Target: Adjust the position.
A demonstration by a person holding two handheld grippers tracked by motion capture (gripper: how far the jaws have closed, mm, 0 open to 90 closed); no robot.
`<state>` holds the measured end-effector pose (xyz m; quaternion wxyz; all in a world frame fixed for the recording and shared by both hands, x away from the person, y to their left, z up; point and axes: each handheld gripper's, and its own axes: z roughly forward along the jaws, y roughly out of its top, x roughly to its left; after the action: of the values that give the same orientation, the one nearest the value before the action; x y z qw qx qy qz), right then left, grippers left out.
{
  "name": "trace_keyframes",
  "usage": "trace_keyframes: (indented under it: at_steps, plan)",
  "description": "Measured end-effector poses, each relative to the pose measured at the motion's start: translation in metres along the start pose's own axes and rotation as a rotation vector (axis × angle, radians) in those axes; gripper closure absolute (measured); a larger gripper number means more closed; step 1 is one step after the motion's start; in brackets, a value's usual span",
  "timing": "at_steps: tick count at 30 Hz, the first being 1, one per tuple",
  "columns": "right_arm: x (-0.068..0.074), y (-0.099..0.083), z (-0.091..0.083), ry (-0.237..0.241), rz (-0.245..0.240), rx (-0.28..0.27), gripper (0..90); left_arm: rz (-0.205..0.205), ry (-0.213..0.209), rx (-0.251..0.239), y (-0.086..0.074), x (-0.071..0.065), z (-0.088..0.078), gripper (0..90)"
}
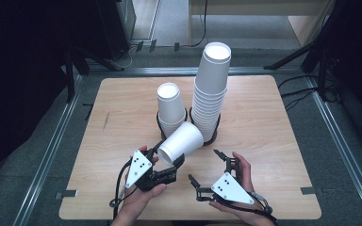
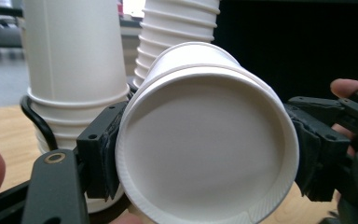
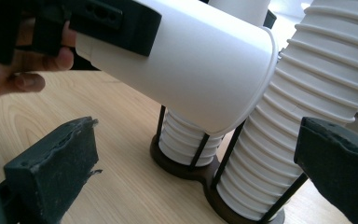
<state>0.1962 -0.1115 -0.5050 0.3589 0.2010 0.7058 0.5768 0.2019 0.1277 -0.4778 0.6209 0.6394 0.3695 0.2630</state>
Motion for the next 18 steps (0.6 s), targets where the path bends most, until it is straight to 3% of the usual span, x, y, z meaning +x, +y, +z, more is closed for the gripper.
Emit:
trace_keyframes:
  at_steps: [4, 7, 9, 18]
  plan:
    - [-0.003, 0.002, -0.001, -0.002, 0.075, -0.013, 0.6, -0.007, 0.008, -0.029, -0.001, 0.0, 0.0, 23.8]
    - [-0.008, 0.006, -0.001, -0.015, 0.194, -0.029, 2.5, -0.029, -0.017, -0.036, 0.0, 0.001, -0.001, 23.7]
    - [-0.011, 0.008, -0.002, -0.019, 0.265, -0.041, 3.0, -0.017, -0.014, -0.041, -0.001, 0.0, -0.001, 23.7]
    - [-0.017, 0.017, -0.004, 0.008, 0.514, -0.063, 5.7, 0.002, -0.013, -0.056, -0.003, -0.005, 0.0, 23.8]
